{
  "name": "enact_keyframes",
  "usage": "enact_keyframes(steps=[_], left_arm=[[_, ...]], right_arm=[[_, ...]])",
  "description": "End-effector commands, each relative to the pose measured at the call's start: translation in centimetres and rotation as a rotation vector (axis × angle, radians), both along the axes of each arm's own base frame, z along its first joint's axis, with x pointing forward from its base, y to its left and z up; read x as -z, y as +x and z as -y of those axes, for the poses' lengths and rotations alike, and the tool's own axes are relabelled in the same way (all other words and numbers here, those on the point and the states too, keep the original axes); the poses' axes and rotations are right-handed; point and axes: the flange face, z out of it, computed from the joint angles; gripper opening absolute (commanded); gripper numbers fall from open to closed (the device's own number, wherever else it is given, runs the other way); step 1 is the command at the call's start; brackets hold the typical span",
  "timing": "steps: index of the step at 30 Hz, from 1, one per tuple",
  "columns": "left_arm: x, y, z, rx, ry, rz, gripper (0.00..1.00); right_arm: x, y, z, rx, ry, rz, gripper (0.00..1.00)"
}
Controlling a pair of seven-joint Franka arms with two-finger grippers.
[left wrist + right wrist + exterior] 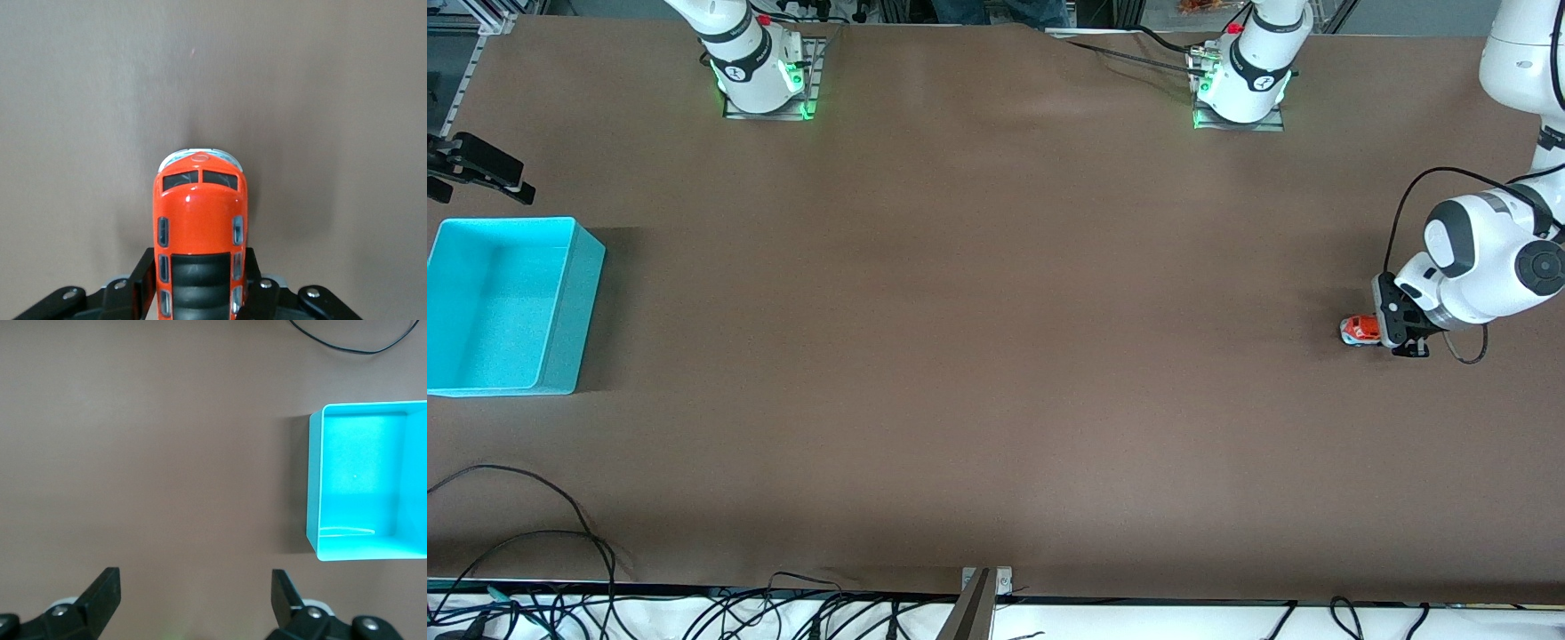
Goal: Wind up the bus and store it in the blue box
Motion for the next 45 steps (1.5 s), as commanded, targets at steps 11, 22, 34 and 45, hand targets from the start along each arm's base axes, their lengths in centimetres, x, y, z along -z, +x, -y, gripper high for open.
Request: enact_keyframes(steps=[11, 22, 34, 45], left_arm=[[3.5, -0.7, -4.7, 0.035, -0.013, -0.017, 0.21], [3.7, -0.8, -5.6, 0.021, -0.013, -0.017, 0.22], [2.7, -0.1, -5.5, 0.019, -0.010, -0.001, 1.00], [-2.5, 1.4, -4.1, 0.010, -0.013, -0.016, 1.00]], right_arm=[[-0.7, -0.2, 0.0, 0.008, 0.002, 0.003, 1.00], [-0.7, -0.2, 0.0, 0.008, 0.002, 0.003, 1.00], [-0.7, -0.2, 0.1, 0.008, 0.002, 0.003, 1.00], [-0.7, -0.2, 0.1, 0.006, 0.002, 0.002, 1.00]])
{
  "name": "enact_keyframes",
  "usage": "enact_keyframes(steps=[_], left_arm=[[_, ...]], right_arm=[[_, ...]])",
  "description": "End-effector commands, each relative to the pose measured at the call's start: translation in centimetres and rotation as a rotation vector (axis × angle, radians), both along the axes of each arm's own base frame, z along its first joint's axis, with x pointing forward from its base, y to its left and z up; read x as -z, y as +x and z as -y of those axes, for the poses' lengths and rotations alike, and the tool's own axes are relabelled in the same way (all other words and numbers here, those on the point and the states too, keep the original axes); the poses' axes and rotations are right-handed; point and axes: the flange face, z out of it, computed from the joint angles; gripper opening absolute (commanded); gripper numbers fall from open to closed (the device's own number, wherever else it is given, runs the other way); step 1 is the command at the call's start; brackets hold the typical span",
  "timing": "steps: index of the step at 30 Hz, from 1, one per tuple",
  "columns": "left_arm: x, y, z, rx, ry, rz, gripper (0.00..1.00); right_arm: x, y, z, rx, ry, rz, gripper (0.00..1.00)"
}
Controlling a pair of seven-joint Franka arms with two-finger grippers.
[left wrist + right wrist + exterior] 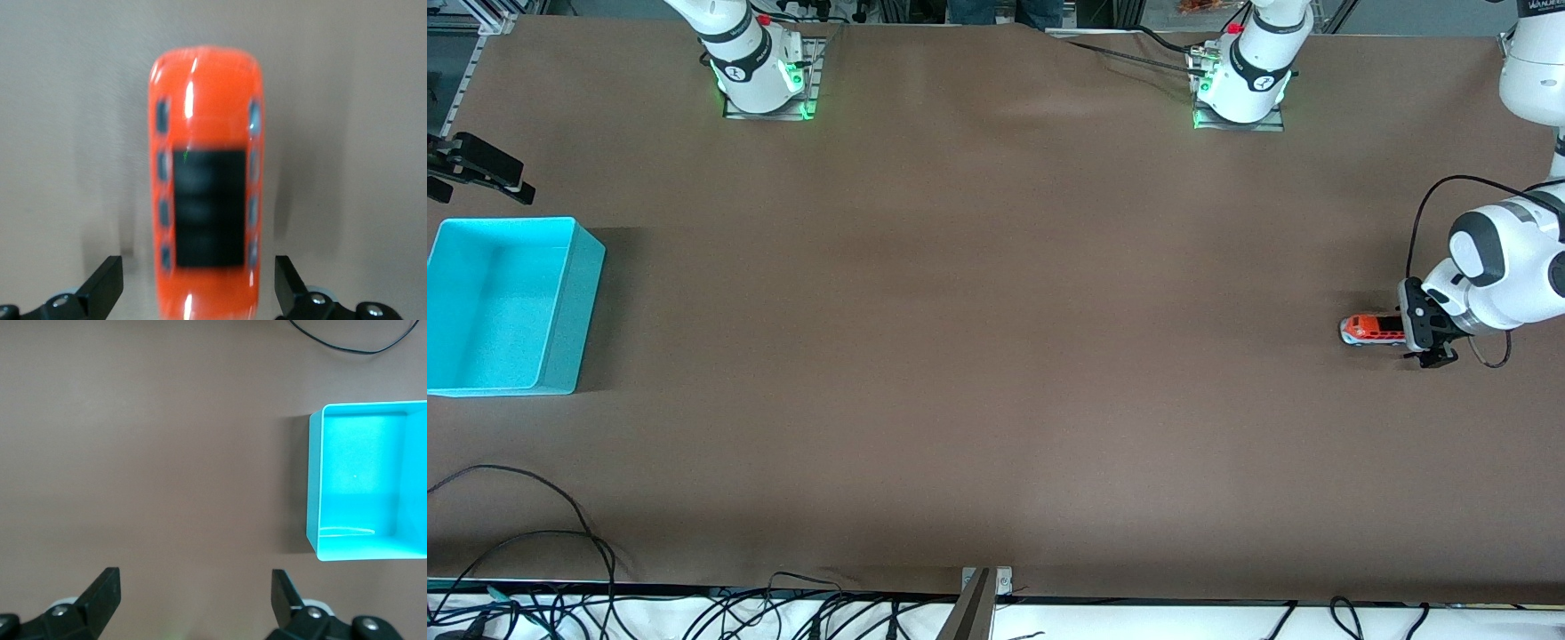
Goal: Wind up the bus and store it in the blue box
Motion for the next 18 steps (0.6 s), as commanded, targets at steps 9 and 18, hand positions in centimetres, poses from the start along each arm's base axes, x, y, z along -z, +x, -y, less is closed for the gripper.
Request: enact_keyframes(steps=[9, 18], left_arm=[[-12.2, 4.6, 4.2, -0.079, -0.014, -0.060, 1.00], [-18.7, 8.0, 10.9, -0.214, -0.033, -0.103, 1.00]], right_arm=[[-0.7, -0.2, 0.1, 0.008, 0.002, 0.003, 1.00], [-0.7, -0.2, 0.1, 0.006, 0.002, 0.002, 1.00]])
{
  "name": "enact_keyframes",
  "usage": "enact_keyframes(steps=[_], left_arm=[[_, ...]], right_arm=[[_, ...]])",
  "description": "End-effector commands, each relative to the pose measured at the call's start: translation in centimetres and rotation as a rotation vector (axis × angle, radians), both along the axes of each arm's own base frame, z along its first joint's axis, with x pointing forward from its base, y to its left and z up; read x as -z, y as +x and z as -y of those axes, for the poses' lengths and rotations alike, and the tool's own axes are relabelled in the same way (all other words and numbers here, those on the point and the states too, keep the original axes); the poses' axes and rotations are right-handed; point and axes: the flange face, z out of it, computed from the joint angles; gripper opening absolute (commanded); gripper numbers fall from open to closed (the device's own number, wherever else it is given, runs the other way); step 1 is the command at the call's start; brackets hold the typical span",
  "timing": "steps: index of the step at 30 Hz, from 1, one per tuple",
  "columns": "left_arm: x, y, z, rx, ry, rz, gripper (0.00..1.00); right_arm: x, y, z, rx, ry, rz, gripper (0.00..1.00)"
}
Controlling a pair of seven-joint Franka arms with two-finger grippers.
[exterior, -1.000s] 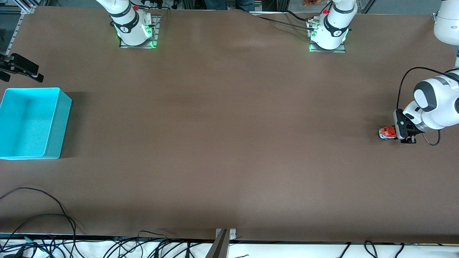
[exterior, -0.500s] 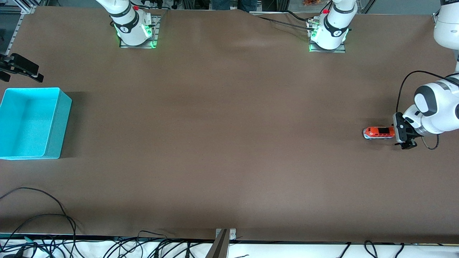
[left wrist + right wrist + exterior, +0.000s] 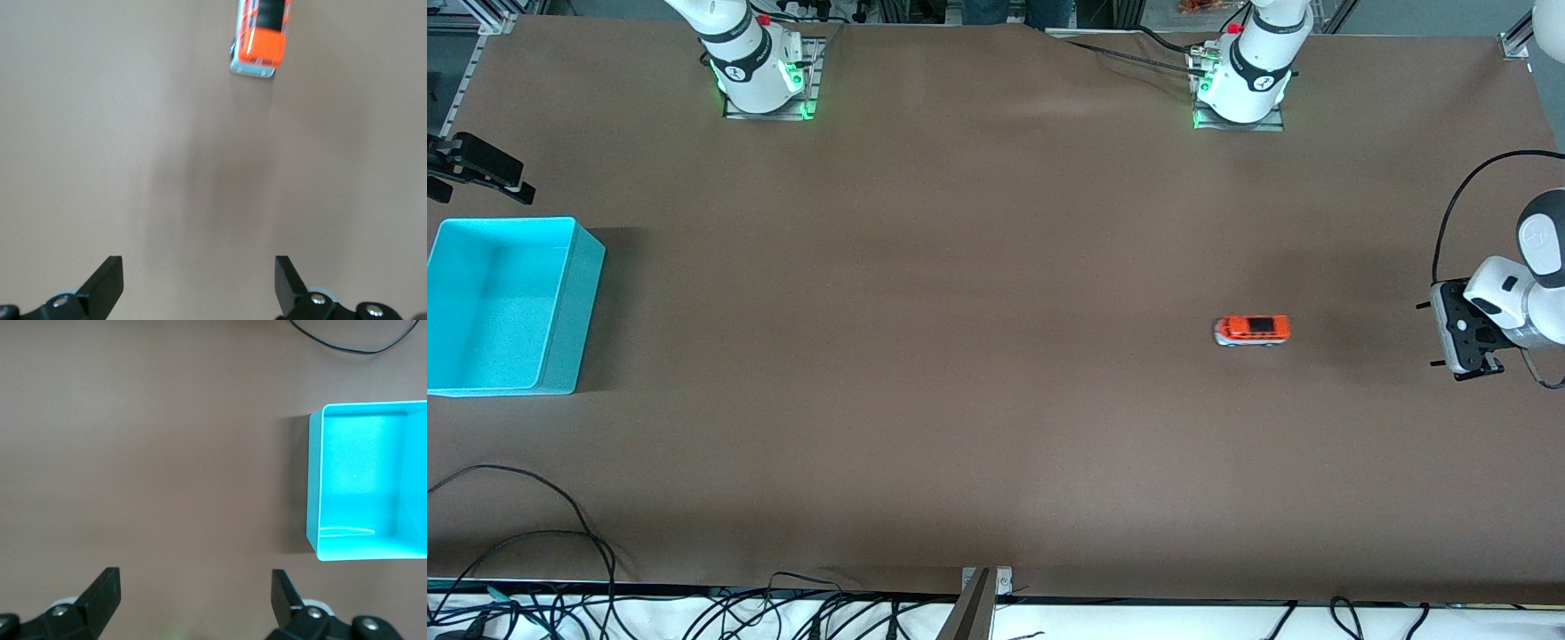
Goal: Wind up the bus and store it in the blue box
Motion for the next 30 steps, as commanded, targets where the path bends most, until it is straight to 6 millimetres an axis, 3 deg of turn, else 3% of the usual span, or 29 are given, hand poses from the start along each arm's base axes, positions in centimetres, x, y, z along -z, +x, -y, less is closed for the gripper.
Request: enact_keyframes(steps=[1, 15, 24, 30], left_arm=[[-2.7, 1.5, 3.9, -0.083, -0.006, -0.036, 1.00], [-12.1, 2.0, 14.6, -0.317, 0.022, -0.099, 1.00], [-17.5, 1.0, 16.1, -0.489, 0.067, -0.110, 1.00], [-19.6, -0.1, 17.4, -0.539, 0.101, -0.086, 1.00]], right_arm=[[-0.7, -0.2, 0.0, 0.004, 0.002, 0.002, 1.00], [-0.7, -0.2, 0.0, 0.004, 0.002, 0.003, 1.00], [-0.7, -0.2, 0.0, 0.004, 0.002, 0.003, 1.00], [-0.7, -0.2, 0.0, 0.004, 0.002, 0.003, 1.00]])
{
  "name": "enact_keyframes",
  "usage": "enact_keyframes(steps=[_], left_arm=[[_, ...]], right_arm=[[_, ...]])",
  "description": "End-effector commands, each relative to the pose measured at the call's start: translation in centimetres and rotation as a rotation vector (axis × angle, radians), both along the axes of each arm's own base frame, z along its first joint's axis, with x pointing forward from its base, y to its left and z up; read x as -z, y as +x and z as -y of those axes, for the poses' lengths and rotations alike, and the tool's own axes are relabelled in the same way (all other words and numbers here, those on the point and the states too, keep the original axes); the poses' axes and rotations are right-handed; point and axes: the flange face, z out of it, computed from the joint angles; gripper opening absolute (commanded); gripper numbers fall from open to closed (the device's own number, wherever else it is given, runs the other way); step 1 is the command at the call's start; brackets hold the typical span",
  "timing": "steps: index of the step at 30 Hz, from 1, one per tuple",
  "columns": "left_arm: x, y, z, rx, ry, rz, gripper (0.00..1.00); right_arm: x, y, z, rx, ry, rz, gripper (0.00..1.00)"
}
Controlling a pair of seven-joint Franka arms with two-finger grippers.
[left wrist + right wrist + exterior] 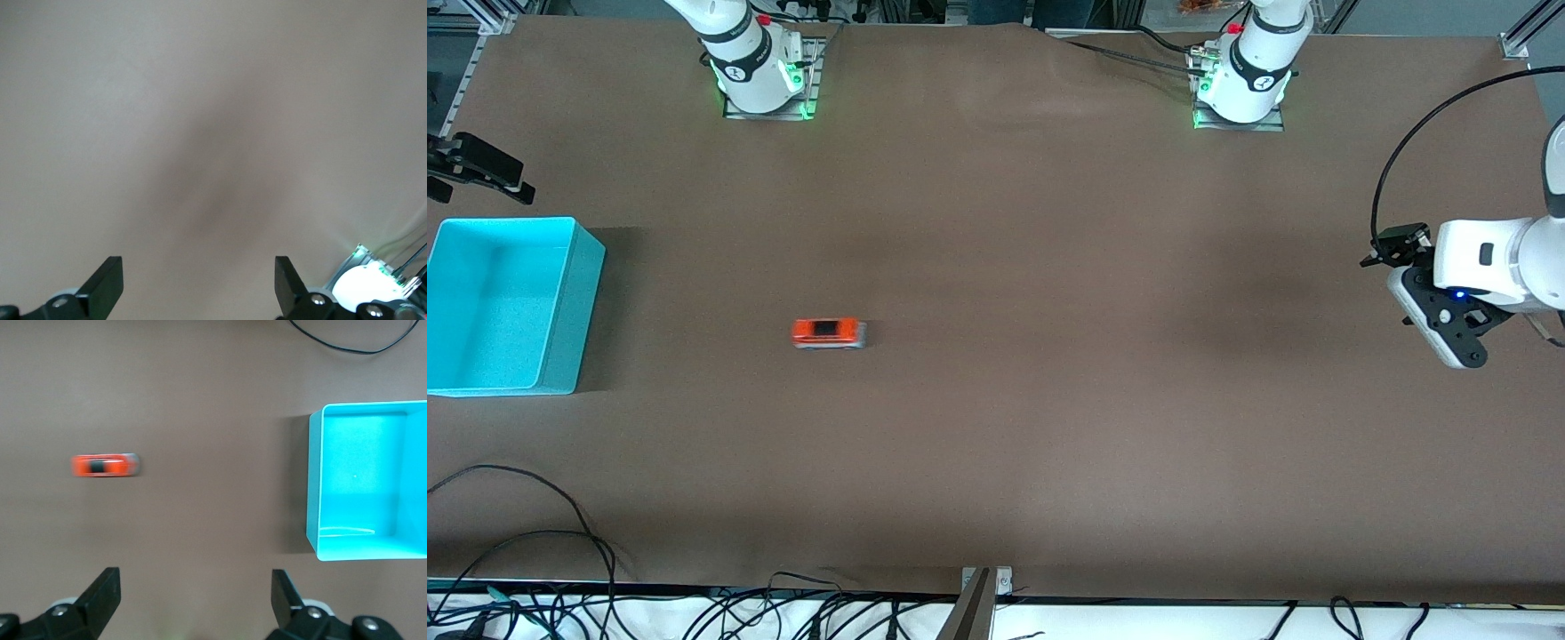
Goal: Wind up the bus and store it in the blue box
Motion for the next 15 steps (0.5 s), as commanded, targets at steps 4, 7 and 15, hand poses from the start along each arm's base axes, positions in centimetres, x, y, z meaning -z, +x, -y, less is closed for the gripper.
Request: enact_keyframes(steps=[4, 7, 15], left_arm=[[-3.0, -1.4, 2.9, -0.050, 0.079, 0.026, 1.00], [-2.8, -1.5, 3.1, -0.063, 0.098, 0.023, 1.00], [-3.7, -1.2, 2.0, -0.117, 0.157, 0.156, 1.00]], right_arm=[[-0.7, -0.2, 0.0, 0.004, 0.002, 0.002, 1.00], [-0.7, -0.2, 0.0, 0.004, 0.002, 0.002, 1.00], [-0.7, -0.2, 0.0, 0.006, 0.002, 0.002, 1.00]])
